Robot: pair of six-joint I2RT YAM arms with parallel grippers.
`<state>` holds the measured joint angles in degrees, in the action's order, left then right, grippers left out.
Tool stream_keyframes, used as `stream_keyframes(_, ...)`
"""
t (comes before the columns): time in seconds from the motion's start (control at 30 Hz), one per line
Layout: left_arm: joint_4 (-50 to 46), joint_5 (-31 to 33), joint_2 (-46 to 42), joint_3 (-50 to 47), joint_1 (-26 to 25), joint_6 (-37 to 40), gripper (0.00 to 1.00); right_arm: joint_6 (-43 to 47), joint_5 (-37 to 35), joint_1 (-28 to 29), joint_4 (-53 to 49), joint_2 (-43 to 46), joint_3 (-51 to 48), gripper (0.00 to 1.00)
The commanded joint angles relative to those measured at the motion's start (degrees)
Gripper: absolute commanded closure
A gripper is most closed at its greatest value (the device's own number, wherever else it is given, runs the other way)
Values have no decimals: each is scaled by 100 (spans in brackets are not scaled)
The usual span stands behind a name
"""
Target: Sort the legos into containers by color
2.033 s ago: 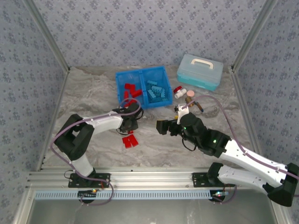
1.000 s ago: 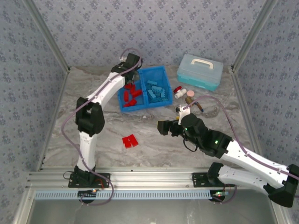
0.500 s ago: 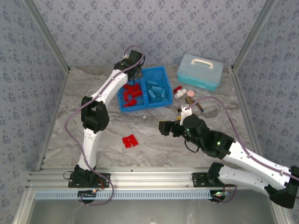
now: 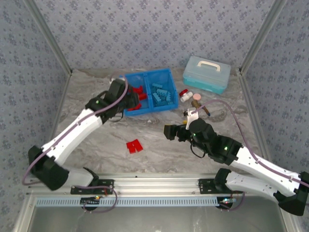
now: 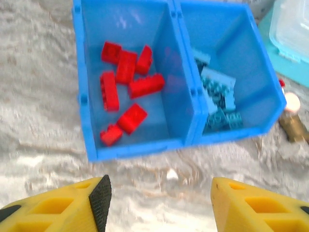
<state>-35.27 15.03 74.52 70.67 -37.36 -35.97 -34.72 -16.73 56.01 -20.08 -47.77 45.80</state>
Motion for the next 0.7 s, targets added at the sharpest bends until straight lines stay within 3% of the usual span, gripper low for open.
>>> stream_keyframes(0.0,-258,177,-432,-908,-372,-583,41,24,-129,14,201,3,-86,0)
stream_keyframes(0.3,-472,36,-1152,-2697,-1804,-2748,39,51,-116,-59,158,-31,-123,0)
stream_keyframes(0.67,92,-122,-430,-3139,-1995,-2670,40,-46,-84,-66,57,57,-159,0)
